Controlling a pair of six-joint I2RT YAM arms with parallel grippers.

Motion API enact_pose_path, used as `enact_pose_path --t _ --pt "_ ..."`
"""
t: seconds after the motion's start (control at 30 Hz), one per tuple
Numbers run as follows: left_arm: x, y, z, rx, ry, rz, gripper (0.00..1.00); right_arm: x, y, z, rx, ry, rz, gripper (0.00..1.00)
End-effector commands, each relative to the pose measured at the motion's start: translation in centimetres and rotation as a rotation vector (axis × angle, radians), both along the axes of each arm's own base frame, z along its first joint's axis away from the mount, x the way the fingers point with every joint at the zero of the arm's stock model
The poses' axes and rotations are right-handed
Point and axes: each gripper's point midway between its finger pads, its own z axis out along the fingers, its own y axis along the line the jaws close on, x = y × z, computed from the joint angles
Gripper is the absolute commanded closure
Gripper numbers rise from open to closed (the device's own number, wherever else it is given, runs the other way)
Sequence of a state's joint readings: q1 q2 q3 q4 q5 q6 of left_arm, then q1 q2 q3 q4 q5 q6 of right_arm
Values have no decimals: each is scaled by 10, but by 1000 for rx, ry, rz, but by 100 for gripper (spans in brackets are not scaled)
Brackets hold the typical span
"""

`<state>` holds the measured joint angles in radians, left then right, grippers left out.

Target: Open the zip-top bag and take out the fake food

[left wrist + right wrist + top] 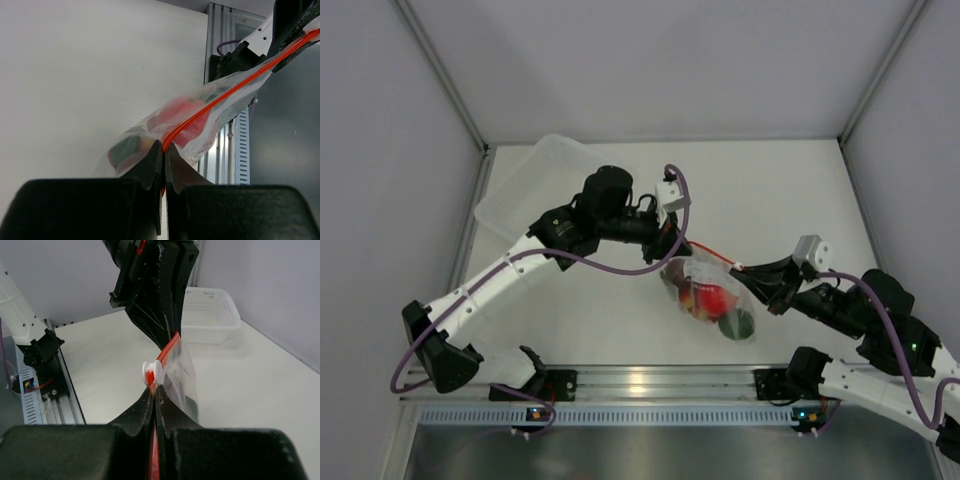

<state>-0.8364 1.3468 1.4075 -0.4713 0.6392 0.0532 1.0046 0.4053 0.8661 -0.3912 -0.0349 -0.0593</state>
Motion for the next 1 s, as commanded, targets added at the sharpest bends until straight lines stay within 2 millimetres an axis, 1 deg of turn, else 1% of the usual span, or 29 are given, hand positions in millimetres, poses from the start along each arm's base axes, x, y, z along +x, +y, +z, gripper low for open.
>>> enact_pose_path --t 0.0,0.1,0.13,0.17,0.23,0.27,0.3,0.47,0.5,0.57,0.6,0.63,0.67,0.7,0.73,0.77,0.8,0.83,0.87,0.93,0.97 --pt "-1 -4 22 -69 -35 -24 100 0 -1 25 52 -34 2 100" --pt "4 -3 19 -59 -26 9 100 1 1 24 45 -22 0 100" --pt "10 -1 18 -51 -27 49 83 2 2 22 39 -11 0 100" --pt "12 0 18 -51 -23 67 75 2 3 22 32 -8 0 100" --pt "18 2 18 -45 -29 99 65 6 8 17 2 7 -1 100" --pt "18 2 19 -46 -29 101 2 7 9 17 -8 9 -1 100" --pt "17 1 19 -46 -27 96 1 8 14 14 -25 16 5 100" --pt "11 1 25 -70 -32 64 1 15 22 10 -50 40 -4 100" --pt "7 -2 30 -96 -13 50 2 17 26 5 -68 52 -2 100" --pt "0 -3 37 -123 4 20 1 17 30 3 -78 58 10 100" --pt "-9 -4 42 -146 3 -34 1 18 33 0 -93 70 16 100" --pt "-11 -4 44 -159 -13 -54 1 18 35 -1 -99 74 25 100" --pt "-16 -2 50 -182 -29 -70 1 17 35 0 -103 74 28 100" --pt "-17 -3 59 -225 -75 -85 1 17 37 -3 -113 81 33 100" --pt "-22 -2 53 -233 -90 -115 1 16 38 -4 -121 77 45 100" --pt "-30 4 60 -266 -125 -140 1 15 38 -4 -129 77 53 100" --pt "-34 4 72 -328 -185 -165 1 13 39 -8 -149 82 64 100" --pt "-44 7 60 -335 -179 -218 1 9 40 -9 -161 75 91 100" --pt "-52 12 71 -382 -230 -238 1 7 41 -8 -169 72 106 100" --pt "-57 16 76 -421 -273 -252 1 2 44 -13 -198 72 147 100" --pt "-61 18 79 -440 -292 -269 1 0 45 -12 -202 70 158 100"
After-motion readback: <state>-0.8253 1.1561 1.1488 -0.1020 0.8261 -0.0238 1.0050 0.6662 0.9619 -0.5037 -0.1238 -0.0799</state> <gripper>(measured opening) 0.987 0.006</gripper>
